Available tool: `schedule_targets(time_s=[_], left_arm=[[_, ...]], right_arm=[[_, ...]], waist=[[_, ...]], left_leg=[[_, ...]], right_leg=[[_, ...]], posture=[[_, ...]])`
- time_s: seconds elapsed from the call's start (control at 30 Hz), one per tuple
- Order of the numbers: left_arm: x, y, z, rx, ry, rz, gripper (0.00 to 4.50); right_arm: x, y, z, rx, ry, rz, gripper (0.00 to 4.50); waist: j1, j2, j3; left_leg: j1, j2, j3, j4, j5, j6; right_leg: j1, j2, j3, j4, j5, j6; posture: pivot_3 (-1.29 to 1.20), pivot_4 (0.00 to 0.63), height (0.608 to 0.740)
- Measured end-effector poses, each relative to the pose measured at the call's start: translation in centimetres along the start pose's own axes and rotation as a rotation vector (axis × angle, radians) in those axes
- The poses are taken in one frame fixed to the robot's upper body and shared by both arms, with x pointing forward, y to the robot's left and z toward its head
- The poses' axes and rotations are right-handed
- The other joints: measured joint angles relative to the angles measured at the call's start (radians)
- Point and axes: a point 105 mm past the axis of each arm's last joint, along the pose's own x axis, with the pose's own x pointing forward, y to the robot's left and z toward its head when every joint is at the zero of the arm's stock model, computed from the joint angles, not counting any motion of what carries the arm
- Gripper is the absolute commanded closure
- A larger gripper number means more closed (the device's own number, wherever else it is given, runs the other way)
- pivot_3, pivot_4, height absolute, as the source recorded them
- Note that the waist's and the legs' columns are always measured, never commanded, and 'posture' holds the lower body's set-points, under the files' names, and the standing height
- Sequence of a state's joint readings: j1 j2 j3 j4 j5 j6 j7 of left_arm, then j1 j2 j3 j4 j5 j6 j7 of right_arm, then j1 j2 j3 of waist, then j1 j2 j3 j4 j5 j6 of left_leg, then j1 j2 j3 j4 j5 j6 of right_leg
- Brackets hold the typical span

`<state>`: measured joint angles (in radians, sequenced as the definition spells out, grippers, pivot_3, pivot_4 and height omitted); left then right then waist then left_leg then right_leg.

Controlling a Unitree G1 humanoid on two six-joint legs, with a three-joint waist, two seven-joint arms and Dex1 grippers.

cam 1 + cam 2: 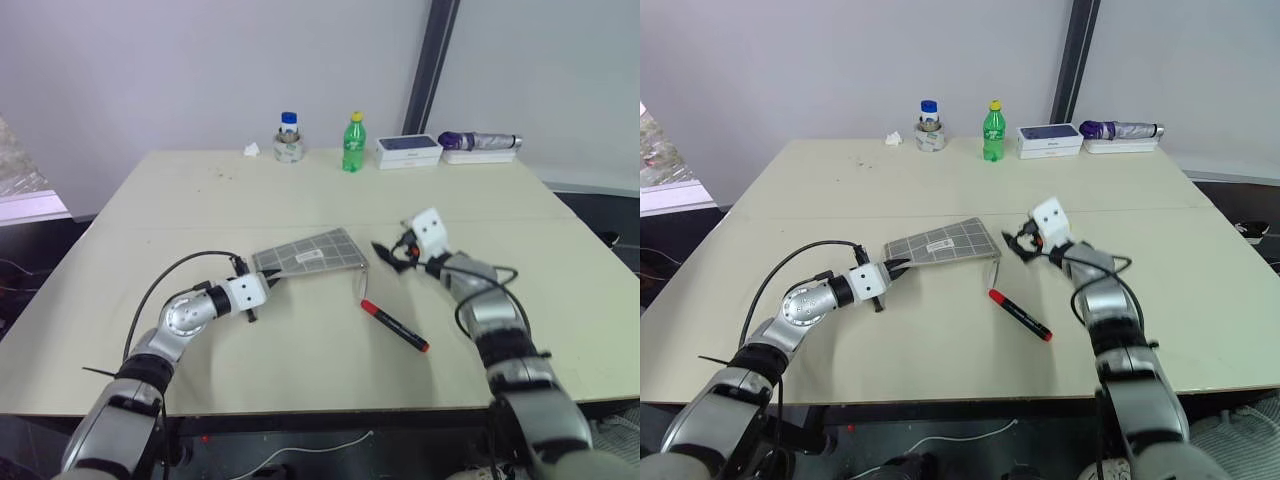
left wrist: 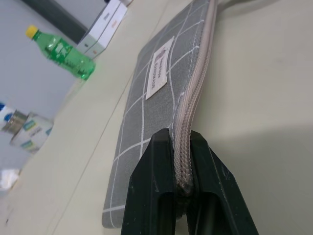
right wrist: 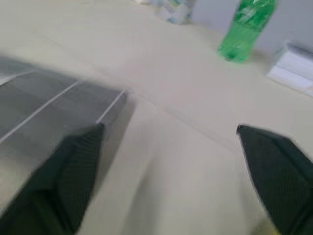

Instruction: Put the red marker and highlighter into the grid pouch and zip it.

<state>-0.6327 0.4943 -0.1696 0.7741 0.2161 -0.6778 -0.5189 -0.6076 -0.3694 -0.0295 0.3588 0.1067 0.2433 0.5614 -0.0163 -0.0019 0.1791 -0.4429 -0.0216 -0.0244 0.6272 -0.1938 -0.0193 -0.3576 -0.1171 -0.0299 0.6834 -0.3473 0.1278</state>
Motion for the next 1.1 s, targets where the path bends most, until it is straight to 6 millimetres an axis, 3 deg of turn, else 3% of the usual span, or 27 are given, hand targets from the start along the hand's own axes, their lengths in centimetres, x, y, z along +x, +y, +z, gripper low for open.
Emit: schedule_targets(time_s=[0.1,0.27,0.63,0.7,0.93,1.1], left_arm=[[-0.3,0.0,-0.2,-0.032,0.027,0.039,4.50],[0.0,-0.4,0.2,-0.094,0.032,0.077,4.50],[0.1,-0.1,0.8,-0.109,0.032,0.079,4.50],[0.0,-0.3,0.6,-0.112,0.038,0.076,4.50],[-0.1,-0.4,0.6,-0.114,0.041,0.074,4.50],[-0.1,-0.4,0.5,-0.117,0.043,0.073,4.50]], right_arm=[[-1.1,2.7,-1.0,0.125,0.043,0.023,0.01],[-0.5,5.3,0.8,0.170,0.028,0.004,0.01],[2.3,4.2,-1.6,0.170,0.180,-0.109,0.01],[2.8,4.8,-1.8,0.173,0.178,-0.094,0.79],[3.8,6.8,-1.5,0.146,0.163,-0.028,4.42],[3.9,8.0,-0.2,0.104,0.126,0.041,4.42]], waist=[[-0.002,0.000,0.000],[0.007,0.000,0.000],[0.002,0.000,0.000],[0.000,0.000,0.000],[-0.001,0.000,0.000],[0.001,0.000,0.000]], left_leg=[[0.000,-0.001,0.000,0.000,0.000,0.000],[0.000,-0.002,0.000,0.001,0.000,0.000],[0.000,-0.002,0.000,0.000,0.000,0.000],[0.000,-0.002,0.000,0.000,0.000,0.000],[0.000,-0.002,0.000,-0.001,0.000,0.000],[0.000,-0.002,0.000,-0.001,0.000,0.000]], right_leg=[[-0.001,0.000,0.001,0.001,0.000,0.000],[0.000,0.000,0.000,0.001,0.000,0.000],[-0.001,0.000,0.000,0.001,0.000,0.000],[-0.001,0.001,0.000,0.001,0.000,0.000],[-0.001,0.001,0.000,0.001,0.000,0.000],[-0.001,0.001,0.000,0.001,0.000,0.000]], posture=[[0.00,0.150,0.740],[0.00,0.150,0.740],[0.00,0.150,0.740],[0.00,0.150,0.740],[0.00,0.150,0.740],[0.00,0.150,0.740]])
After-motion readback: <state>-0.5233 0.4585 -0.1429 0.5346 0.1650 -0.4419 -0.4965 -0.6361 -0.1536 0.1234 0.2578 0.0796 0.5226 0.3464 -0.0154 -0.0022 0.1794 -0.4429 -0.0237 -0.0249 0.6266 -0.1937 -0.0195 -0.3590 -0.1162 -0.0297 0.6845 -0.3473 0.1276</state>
